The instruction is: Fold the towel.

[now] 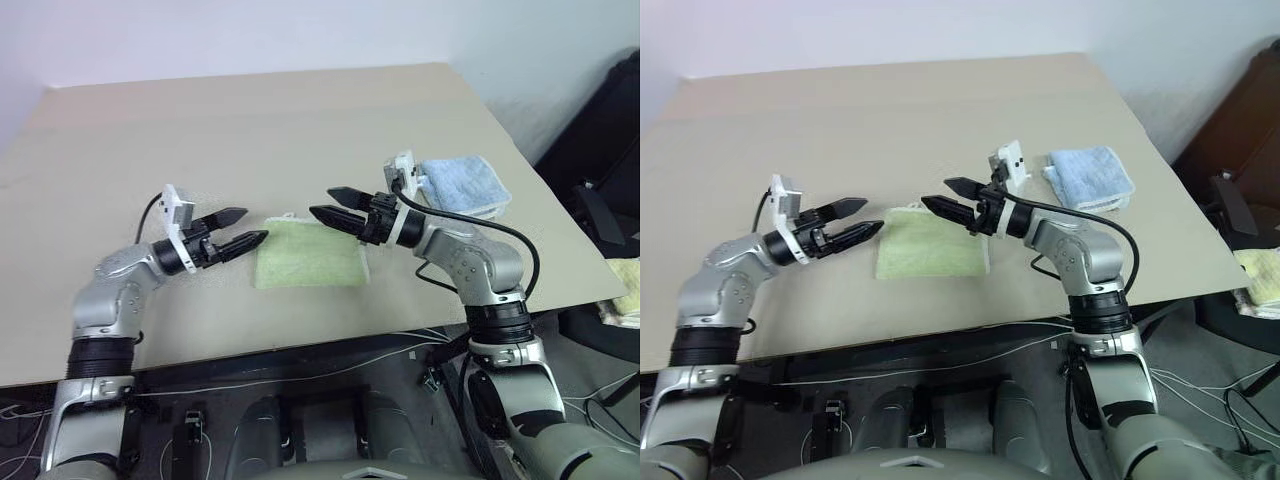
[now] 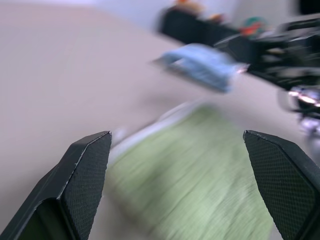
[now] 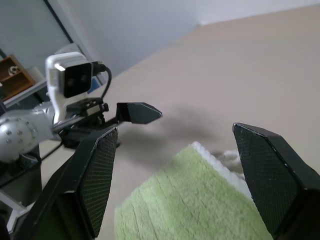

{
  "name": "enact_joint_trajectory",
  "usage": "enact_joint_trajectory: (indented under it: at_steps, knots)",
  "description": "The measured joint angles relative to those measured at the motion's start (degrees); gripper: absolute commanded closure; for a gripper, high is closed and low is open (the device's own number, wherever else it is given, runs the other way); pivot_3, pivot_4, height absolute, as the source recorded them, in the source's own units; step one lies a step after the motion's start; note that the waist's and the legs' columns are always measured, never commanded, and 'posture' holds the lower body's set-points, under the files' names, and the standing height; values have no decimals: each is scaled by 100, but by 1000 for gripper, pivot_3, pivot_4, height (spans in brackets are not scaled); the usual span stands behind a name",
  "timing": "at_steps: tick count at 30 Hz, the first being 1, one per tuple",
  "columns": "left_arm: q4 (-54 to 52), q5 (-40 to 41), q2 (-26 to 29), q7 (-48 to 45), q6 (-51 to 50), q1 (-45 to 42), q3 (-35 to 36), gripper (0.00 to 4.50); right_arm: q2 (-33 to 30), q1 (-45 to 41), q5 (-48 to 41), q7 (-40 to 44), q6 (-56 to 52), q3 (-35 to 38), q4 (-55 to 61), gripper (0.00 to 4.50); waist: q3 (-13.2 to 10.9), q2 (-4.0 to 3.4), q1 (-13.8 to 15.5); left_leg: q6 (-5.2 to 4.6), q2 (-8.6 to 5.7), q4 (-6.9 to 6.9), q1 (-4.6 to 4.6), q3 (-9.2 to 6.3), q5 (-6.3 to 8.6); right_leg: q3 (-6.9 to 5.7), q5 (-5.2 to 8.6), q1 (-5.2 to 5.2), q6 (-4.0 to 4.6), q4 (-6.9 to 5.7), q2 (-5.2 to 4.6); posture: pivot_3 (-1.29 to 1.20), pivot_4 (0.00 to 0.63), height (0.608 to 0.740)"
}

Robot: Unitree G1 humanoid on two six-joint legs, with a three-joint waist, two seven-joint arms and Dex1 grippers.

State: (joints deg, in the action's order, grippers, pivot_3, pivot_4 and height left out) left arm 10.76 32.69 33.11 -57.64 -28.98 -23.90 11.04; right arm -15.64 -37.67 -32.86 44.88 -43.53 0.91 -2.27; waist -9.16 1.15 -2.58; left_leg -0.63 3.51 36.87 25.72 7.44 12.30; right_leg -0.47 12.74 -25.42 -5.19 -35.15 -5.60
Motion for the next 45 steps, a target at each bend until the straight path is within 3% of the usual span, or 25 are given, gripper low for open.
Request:
enact_joint_trajectory:
  at_steps: [7,14,21,31,39,42,45]
  knots:
    - [-78,208,621,453,-1993,99,-88,32,-326,174,-12,5,-273,-26,342,623,-6,3,13,2,-1,-5,5,1,1,-1,1,-5,1,8,-2,0,150,740]
    - [229,508,175,769,-3395,-584,-116,32,-424,314,1,1,-343,-91,496,623,-8,3,39,2,-3,-7,5,-1,1,-2,1,-5,1,9,-6,0,150,740]
    - [1387,619,-370,755,-4032,-1393,31,32,-470,471,1,-173,-376,-101,717,623,-8,3,183,0,-13,-6,5,-3,3,-3,1,-4,2,15,-14,0,150,740]
    - [2321,481,-1045,302,-4135,-2064,-326,32,-554,606,40,-615,-388,-37,850,623,-8,3,224,-51,-82,-5,17,2,32,-9,1,4,2,37,-88,0,150,740]
    - [2640,356,-1119,-161,-4043,-2208,-462,32,-572,855,58,-896,-383,6,1004,623,-6,1,227,-81,-106,-3,49,1,50,-20,-1,16,1,84,-114,0,150,740]
    - [2681,260,-1114,-228,-4022,-2271,-572,576,-578,874,59,-966,-383,9,1013,623,-6,1,228,-85,-110,9,65,-1,52,-26,-1,13,0,88,-116,0,150,740]
    - [2749,123,-1112,-261,-4015,-2305,-735,1590,-580,874,62,-1024,-382,12,1015,623,-6,1,205,-91,-112,12,69,0,54,-27,-1,13,-1,92,-116,0,150,740]
